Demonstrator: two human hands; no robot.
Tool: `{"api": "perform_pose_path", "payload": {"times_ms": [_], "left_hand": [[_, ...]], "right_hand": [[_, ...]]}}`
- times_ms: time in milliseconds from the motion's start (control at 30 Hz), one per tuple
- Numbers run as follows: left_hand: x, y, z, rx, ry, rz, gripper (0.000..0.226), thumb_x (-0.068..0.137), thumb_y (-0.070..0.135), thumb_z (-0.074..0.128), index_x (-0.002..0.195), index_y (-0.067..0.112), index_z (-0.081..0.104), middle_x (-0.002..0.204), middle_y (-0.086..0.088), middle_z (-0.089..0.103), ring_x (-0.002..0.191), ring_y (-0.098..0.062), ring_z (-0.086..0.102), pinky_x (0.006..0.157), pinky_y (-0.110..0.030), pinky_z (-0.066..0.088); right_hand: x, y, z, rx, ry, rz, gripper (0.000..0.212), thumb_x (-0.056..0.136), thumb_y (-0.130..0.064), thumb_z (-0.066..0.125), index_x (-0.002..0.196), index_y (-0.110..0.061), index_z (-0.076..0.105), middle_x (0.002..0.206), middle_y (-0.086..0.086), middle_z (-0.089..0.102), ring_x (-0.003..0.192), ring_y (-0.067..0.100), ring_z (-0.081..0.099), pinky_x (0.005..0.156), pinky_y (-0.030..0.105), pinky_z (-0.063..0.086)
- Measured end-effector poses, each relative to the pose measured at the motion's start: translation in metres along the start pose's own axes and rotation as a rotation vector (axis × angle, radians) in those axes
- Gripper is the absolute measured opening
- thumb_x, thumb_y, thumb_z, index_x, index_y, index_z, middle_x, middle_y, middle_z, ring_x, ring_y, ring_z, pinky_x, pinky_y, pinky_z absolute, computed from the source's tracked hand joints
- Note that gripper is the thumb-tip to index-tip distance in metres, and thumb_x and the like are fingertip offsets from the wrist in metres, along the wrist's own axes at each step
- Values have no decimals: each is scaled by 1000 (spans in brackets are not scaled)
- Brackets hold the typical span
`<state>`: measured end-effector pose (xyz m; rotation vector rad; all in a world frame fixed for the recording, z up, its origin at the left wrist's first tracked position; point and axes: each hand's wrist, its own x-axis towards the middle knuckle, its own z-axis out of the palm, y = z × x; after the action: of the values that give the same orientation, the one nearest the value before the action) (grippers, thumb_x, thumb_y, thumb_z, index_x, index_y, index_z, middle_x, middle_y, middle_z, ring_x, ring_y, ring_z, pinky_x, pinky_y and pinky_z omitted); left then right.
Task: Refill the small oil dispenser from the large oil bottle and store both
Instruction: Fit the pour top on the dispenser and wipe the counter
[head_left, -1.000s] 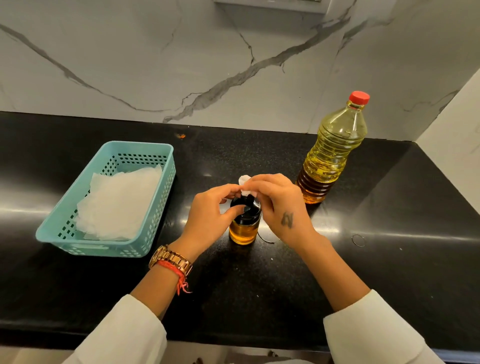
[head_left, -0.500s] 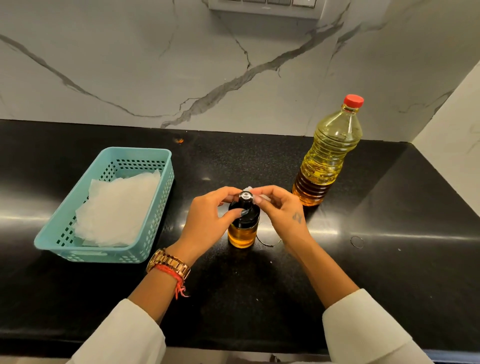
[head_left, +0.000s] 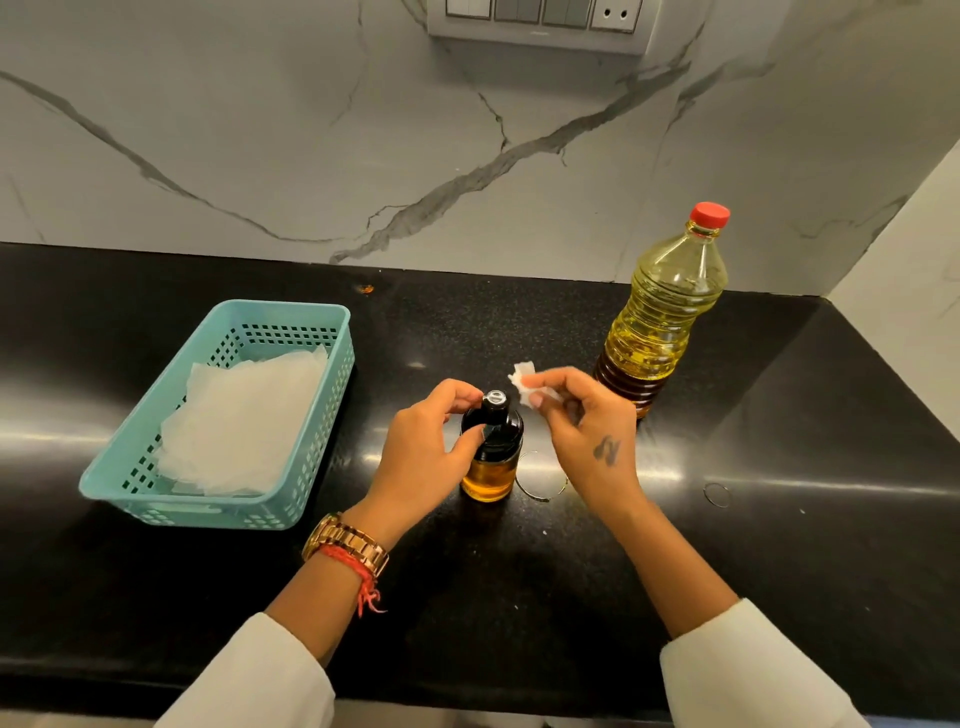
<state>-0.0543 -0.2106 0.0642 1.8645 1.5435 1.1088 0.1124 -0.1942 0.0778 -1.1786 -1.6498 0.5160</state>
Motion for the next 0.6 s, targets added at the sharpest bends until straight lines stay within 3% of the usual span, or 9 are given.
{"api": "perform_pose_path", "payload": {"times_ms": [133,300,367,467,533,600], "left_hand": [[-2,1,8,-13,71,-6,33,76,24,74,105,19,62,103,8,63,97,-4,57,84,-17,46],[-1,1,14,-87,92,-51,27,77,25,72,101,20,63,101,7,60,94,-5,58,80,-18,50],[0,1,12,-113,74,-53,27,77,25,72,102,19,63,102,9,59,95,-3,58,79,-14,49],[4,-1,10,-114,45,-53,27,78,17,72,104,16,65,102,7,61,98,-7,59,83,-18,50],[7,-3,9,-115,24,-52,27,78,15,71,105,15,65,103,5,62,99,-9,60,85,-22,51],[9,-5,8,-129,0,-48,27,78,13,71,104,16,65,103,5,62,100,-10,60,86,-23,51]], "right_hand": [[7,-15,10,-192,-94,-238,9,80,-19,64,86,-18,70,87,-5,70,83,11,62,70,23,48],[-5,4,7,-190,-96,-404,10,79,-8,67,87,-14,70,94,-3,70,92,9,61,81,16,45],[-12,11,4,-98,-66,-312,11,81,-13,67,91,-18,69,94,-8,68,91,4,61,79,17,47],[-11,14,3,110,-57,31,18,80,-18,70,94,-28,67,92,-16,67,88,2,63,75,21,52],[-3,14,6,267,-120,224,17,80,-18,70,94,-27,70,92,-7,71,89,8,67,80,33,56],[5,11,8,365,-169,298,16,82,-16,68,96,-24,71,95,1,73,90,16,69,84,39,56]]}}
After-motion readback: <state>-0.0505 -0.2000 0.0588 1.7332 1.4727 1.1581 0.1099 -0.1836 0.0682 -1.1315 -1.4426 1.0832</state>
